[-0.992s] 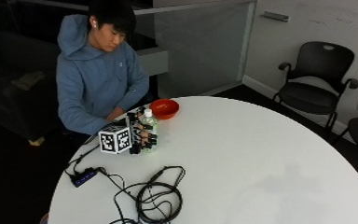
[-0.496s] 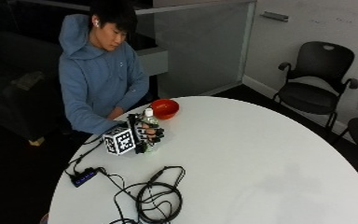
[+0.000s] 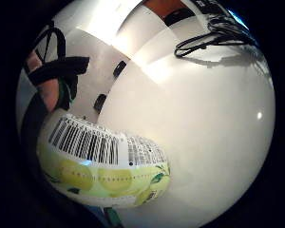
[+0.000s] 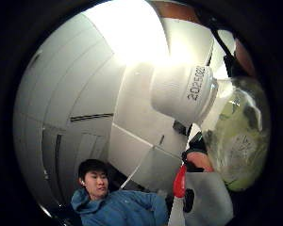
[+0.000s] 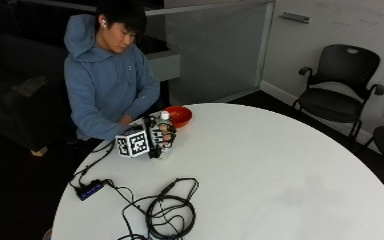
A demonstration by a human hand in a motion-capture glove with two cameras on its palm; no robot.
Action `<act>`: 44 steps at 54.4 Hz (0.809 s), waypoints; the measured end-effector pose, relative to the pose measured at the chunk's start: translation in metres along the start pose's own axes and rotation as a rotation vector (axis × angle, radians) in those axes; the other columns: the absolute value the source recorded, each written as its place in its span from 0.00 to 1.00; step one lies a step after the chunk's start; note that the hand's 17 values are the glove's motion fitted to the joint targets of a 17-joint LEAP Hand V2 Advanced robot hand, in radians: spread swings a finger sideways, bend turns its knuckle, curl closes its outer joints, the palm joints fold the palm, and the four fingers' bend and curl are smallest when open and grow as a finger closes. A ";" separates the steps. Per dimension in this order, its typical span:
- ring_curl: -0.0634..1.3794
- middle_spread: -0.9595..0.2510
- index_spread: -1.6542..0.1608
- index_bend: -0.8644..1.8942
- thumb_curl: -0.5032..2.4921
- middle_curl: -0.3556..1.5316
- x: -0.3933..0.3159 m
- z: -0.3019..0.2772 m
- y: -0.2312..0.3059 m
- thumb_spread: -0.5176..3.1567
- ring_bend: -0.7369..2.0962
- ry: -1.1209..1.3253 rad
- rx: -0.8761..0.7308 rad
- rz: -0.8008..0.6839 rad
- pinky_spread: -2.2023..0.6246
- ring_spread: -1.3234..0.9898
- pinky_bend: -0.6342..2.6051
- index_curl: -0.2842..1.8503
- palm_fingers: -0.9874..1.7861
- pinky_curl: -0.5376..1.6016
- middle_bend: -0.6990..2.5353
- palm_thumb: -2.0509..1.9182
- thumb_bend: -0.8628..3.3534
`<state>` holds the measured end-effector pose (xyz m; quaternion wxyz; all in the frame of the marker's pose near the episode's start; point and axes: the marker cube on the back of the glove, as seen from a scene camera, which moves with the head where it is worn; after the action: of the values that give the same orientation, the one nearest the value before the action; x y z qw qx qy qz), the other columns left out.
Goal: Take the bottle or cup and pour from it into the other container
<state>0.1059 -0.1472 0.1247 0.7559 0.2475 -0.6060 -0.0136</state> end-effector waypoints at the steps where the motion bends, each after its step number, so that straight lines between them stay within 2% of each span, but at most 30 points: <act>1: 0.30 0.77 0.84 0.36 0.36 0.42 -0.002 0.002 0.001 0.27 0.44 0.008 -0.015 -0.003 0.73 0.51 0.39 0.27 0.76 0.40 0.32 0.78 0.20; 18: 0.33 0.76 0.85 0.36 0.38 0.44 -0.062 0.030 0.003 0.23 0.44 0.266 -0.337 -0.124 0.71 0.51 0.40 0.28 0.78 0.42 0.32 0.77 0.20; 44: 0.35 0.76 0.85 0.36 0.40 0.46 -0.130 0.089 0.012 0.21 0.43 0.997 -0.876 -0.302 0.71 0.51 0.39 0.30 0.78 0.43 0.32 0.77 0.20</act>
<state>-0.0138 -0.1265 0.0235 0.9651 -0.0227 -0.0825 -0.2474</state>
